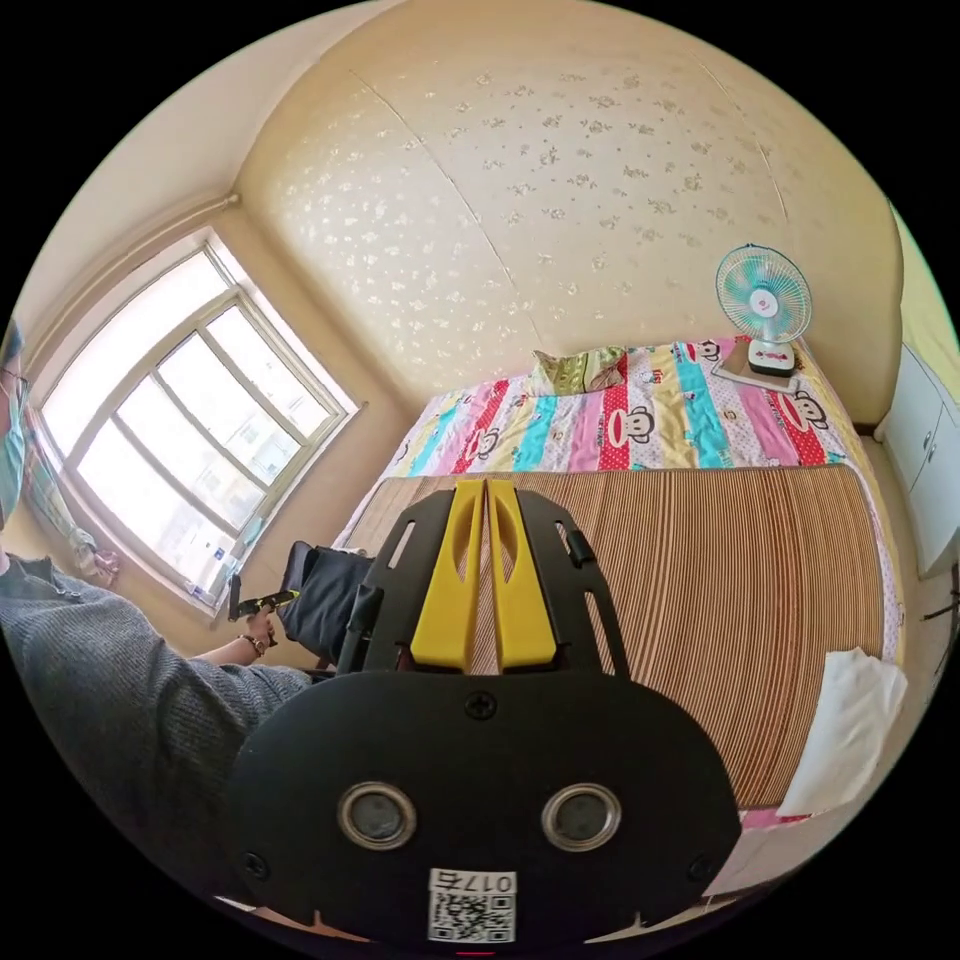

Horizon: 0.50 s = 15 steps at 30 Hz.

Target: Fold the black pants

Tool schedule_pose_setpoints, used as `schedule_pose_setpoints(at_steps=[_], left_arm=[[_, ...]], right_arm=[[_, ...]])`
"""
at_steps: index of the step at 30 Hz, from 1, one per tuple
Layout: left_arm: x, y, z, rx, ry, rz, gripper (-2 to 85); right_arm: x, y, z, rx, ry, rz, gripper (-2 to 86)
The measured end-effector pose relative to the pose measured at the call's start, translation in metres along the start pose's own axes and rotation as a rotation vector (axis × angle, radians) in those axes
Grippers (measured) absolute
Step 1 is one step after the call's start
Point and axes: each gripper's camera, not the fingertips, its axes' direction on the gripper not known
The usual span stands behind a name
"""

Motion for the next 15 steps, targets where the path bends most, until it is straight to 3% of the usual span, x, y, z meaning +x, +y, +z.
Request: schedule_pose_setpoints(at_steps=[4,10,13,15], left_arm=[[-0.034,-0.03,-0.033,0.014,0.022,-0.064,8.3],[-0.073,-0.055,-0.052,-0.139,0.12,-0.15,8.3],[-0.093,-0.039,-0.065,-0.165,0.282,-0.337,8.4],[-0.119,-0.014,-0.082,-0.163,0.576,-0.508,7.4]], right_arm=[[0.016,0.022,0.004,0.004,-0.02,0.09,0.5],[0.035,0.043,0.046,-0.133,-0.074,0.141,0.4],[0.039,0.049,0.063,-0.214,-0.086,0.099,0.4],[0.045,0.054,0.071,-0.245,-0.075,0.092,0.4]])
